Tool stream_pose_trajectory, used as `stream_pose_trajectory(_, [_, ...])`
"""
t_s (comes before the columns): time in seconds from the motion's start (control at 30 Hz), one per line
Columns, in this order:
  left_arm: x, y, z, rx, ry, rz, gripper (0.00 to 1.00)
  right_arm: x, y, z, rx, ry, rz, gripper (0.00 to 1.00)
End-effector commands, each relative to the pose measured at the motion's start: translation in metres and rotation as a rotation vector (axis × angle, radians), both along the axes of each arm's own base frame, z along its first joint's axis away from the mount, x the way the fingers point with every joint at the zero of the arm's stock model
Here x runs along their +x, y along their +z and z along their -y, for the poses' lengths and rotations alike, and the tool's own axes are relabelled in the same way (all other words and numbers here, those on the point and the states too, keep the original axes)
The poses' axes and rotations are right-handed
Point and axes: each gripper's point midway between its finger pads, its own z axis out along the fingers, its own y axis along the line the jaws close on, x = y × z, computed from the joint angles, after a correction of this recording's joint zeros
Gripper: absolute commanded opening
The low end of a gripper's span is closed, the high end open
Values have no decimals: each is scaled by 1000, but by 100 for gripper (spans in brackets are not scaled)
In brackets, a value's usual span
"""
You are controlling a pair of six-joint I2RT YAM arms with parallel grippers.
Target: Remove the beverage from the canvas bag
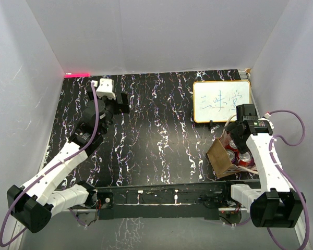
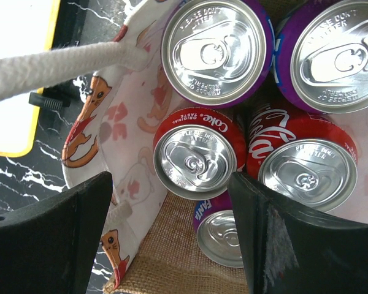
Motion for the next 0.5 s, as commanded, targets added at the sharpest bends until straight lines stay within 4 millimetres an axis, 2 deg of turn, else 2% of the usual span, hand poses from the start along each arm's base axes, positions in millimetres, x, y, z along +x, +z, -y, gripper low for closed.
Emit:
stream_pose_trajectory(0.0, [-2,14,-1,-17,7,47,97,1,-3,7,-17,-79,3,80])
stream_pose_trajectory(0.17, [-3,13,0,-17,1,45,97,-3,-7,9,-16,-104,-14,81])
stream_pose_trajectory(0.47, [-3,13,1,-19,-1,46,97,-7,-26,15,-50,-120,-59,81])
